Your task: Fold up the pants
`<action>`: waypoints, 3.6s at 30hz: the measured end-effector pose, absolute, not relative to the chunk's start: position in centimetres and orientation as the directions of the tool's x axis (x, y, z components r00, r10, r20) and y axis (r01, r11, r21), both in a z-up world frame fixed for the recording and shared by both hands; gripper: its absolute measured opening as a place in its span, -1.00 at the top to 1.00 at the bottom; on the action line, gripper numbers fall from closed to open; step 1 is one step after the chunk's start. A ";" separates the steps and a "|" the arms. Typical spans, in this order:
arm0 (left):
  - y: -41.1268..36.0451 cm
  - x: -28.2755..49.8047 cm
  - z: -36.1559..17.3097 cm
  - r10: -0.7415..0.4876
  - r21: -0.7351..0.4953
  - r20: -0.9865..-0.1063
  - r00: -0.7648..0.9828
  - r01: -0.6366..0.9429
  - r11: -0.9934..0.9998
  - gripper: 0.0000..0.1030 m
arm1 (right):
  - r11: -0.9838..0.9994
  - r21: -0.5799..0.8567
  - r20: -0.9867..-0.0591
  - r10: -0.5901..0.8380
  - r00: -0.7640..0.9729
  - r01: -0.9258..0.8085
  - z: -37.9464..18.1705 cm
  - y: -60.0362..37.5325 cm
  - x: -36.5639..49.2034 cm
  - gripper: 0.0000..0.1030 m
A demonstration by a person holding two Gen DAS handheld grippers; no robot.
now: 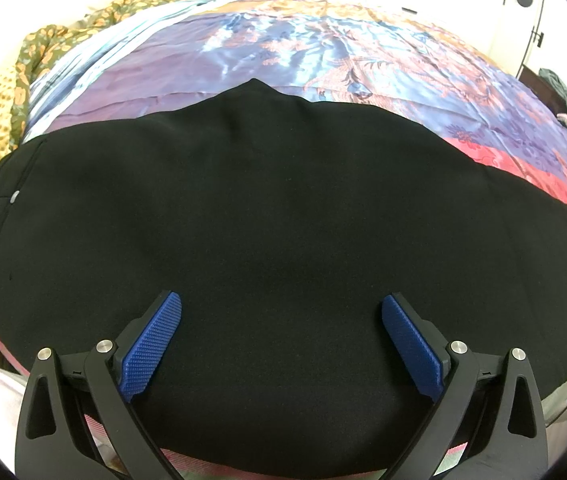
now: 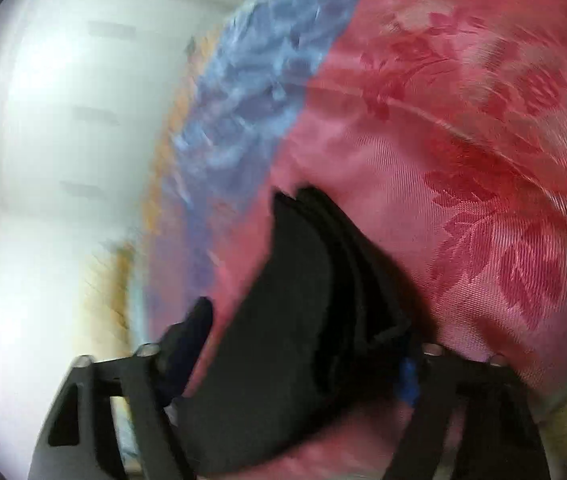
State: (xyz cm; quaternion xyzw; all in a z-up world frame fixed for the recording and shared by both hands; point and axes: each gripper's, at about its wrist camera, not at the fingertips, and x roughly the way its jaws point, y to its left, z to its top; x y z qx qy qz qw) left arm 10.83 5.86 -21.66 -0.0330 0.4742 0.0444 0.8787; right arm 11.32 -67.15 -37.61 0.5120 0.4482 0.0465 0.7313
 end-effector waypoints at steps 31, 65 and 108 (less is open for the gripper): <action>12.7 9.5 -17.9 -0.195 -0.399 -0.763 0.617 -0.212 0.892 -0.93 | 0.521 0.821 -0.452 0.844 0.290 -0.236 -29.3 -17.1 13.8 0.60; 4.9 10.2 -18.3 -0.158 -0.147 -0.870 0.468 0.060 0.987 0.51 | 0.785 0.475 -0.709 0.609 0.356 -0.398 -29.2 -28.1 10.5 -0.82; 20.2 27.9 -24.1 0.178 0.101 -0.871 0.458 -0.188 0.977 -0.99 | 0.941 0.121 -0.849 0.263 0.459 -0.317 -31.2 -21.1 12.2 -1.00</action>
